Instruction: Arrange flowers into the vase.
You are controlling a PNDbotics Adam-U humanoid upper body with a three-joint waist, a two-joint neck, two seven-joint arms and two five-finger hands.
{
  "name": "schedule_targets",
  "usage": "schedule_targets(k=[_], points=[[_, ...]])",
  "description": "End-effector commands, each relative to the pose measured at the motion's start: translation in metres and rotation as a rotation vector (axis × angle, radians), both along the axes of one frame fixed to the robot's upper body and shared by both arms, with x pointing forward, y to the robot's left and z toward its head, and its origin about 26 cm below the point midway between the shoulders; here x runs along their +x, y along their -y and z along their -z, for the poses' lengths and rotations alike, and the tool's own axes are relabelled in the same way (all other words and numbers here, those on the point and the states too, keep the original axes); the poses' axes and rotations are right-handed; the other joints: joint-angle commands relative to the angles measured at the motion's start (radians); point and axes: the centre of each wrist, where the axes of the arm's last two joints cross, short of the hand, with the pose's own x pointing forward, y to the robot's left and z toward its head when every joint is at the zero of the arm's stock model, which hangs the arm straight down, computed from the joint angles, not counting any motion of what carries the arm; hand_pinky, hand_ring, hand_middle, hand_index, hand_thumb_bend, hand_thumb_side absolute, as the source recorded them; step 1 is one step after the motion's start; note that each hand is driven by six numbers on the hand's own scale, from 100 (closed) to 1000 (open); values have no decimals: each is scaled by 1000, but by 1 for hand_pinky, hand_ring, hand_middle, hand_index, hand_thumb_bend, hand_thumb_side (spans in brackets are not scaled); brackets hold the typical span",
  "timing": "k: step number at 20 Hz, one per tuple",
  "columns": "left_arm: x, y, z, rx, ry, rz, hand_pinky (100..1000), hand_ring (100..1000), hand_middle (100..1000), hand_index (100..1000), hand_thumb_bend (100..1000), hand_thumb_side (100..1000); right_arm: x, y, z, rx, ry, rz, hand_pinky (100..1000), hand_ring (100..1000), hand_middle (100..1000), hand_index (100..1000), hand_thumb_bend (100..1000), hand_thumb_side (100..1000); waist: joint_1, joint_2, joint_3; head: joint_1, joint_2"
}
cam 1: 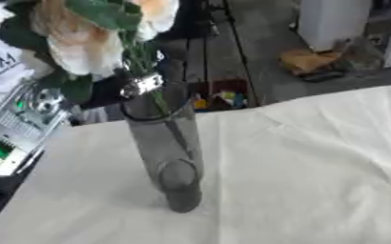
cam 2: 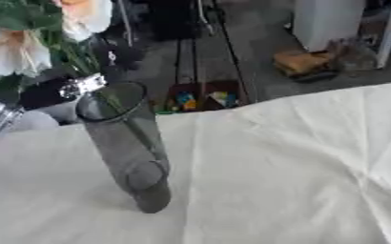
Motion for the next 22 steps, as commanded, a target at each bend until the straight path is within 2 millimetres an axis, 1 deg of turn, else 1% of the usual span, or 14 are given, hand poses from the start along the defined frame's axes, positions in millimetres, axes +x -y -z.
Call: schedule_targets(k=[1, 8, 13, 22], points=[[-5, -9, -15, 12, 24, -24, 1000, 986, 1000, 1000, 100, 1000, -3, -1, -7, -32, 14, 6, 604, 724, 610, 739, 100, 1000, -3, -32, -1, 0, -12], [-3, -12, -18, 33, 8, -33, 1000, 996, 1000, 1000, 100, 1000, -3, -1, -6, -40, 5, 6, 604, 724, 609, 740, 100, 1000, 0, -33, 0, -2, -10], [0, -14, -21, 67, -41, -25, 1000, 1000, 1000, 1000, 100, 1000, -3, -1, -5, -45, -6, 7, 604, 724, 609, 740, 100, 1000, 4, -37, 2, -2, -6], [-1, -19, -26, 102, -104, -4, 1000, 1000, 1000, 1000, 100, 1000, -4, -1, -4, -45, -20, 15, 605, 725, 609, 741, 100, 1000, 5, -50, 9, -5, 3]])
